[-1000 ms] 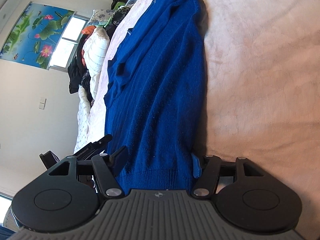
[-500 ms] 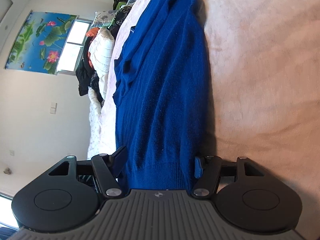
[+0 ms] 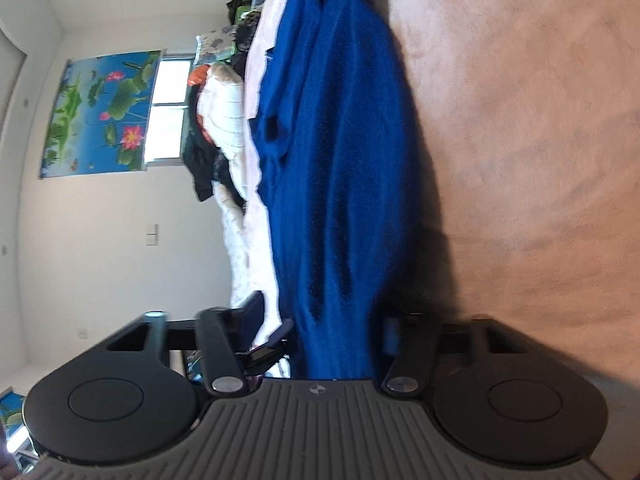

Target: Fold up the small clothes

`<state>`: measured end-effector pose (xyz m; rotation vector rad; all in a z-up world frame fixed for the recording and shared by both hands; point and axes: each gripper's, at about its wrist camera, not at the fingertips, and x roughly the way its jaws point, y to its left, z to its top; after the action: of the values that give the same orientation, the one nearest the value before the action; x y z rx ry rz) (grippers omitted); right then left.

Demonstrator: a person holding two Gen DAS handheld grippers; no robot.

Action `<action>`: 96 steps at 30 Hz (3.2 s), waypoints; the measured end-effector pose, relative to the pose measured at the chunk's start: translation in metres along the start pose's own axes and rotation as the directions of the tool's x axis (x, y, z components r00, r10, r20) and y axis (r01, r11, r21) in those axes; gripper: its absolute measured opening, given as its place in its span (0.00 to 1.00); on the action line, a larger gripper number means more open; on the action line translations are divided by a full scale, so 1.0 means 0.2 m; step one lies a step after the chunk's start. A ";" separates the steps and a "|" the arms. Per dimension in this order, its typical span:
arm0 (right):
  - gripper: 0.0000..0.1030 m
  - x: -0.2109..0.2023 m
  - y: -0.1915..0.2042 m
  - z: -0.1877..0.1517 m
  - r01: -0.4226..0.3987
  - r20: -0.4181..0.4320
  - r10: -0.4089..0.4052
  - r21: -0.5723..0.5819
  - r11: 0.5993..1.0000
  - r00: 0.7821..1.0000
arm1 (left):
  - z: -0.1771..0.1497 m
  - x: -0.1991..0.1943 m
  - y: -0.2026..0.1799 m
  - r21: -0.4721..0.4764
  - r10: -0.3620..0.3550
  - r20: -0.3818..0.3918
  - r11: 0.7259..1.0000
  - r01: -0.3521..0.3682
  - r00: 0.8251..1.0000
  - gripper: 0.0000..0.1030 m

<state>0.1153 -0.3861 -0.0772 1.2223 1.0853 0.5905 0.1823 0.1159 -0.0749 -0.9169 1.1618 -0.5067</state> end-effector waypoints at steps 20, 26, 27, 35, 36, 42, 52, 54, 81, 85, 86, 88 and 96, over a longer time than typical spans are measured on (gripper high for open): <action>0.10 -0.14 0.32 0.11 -0.226 0.073 0.238 -0.140 0.964 0.969 | 0.17 -0.16 -0.27 0.153 -0.099 0.129 0.985 0.079 0.987 0.00; 0.10 -0.13 0.54 0.49 -0.305 0.128 0.341 -0.239 0.922 0.931 | 0.51 -0.14 -0.44 0.237 -0.200 0.232 0.961 0.144 0.952 0.00; 0.10 -0.11 0.55 0.53 -0.292 0.127 0.326 -0.230 0.928 0.937 | 0.56 -0.11 -0.44 0.226 -0.202 0.217 0.962 0.152 0.955 0.00; 0.11 -0.03 0.42 0.50 -0.259 0.115 0.277 -0.152 0.954 0.954 | 0.32 -0.08 -0.14 0.070 0.060 0.211 0.995 -0.076 0.976 0.07; 0.11 -0.02 0.41 0.48 -0.255 0.115 0.272 -0.145 0.956 0.955 | 0.27 -0.07 -0.07 -0.009 0.073 0.209 0.997 -0.072 0.975 0.15; 0.11 0.02 0.43 0.45 -0.253 0.087 0.268 -0.148 0.956 0.960 | 0.01 -0.02 0.12 -0.256 -0.016 0.221 0.964 0.074 0.975 0.75; 0.11 0.02 0.43 0.42 -0.258 0.078 0.271 -0.146 0.955 0.959 | -0.04 0.13 0.06 -0.282 -0.064 0.186 0.952 0.115 0.981 0.75; 0.11 0.02 0.43 0.42 -0.261 0.071 0.274 -0.149 0.954 0.959 | -0.05 0.17 0.05 -0.297 -0.065 0.200 0.947 0.124 0.978 0.75; 0.11 -0.04 0.50 0.66 -0.351 0.196 0.381 -0.172 0.921 0.904 | 0.51 -0.16 -0.43 0.099 -0.256 0.341 0.967 0.236 0.905 0.04; 0.11 0.04 0.51 0.97 -0.397 0.293 0.413 -0.117 0.911 0.862 | 0.82 -0.04 -0.51 0.127 -0.281 0.369 0.960 0.251 0.886 0.04; 0.11 0.08 0.51 1.06 -0.383 0.312 0.400 -0.118 0.916 0.862 | 0.91 0.01 -0.52 0.122 -0.269 0.375 0.963 0.240 0.887 0.04; 0.15 0.18 0.44 1.25 -0.327 0.400 0.312 -0.033 0.945 0.862 | 1.07 0.16 -0.51 0.114 -0.213 0.385 0.976 0.183 0.898 0.04; 0.59 0.41 0.21 1.60 -0.114 0.413 0.074 0.073 0.991 0.908 | 1.46 0.50 -0.36 0.000 -0.088 0.246 0.996 0.091 0.965 0.18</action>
<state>0.4421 -0.4462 -0.0753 1.4122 0.7074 0.3329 0.4970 0.1013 -0.0379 -1.0148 0.9016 -0.4454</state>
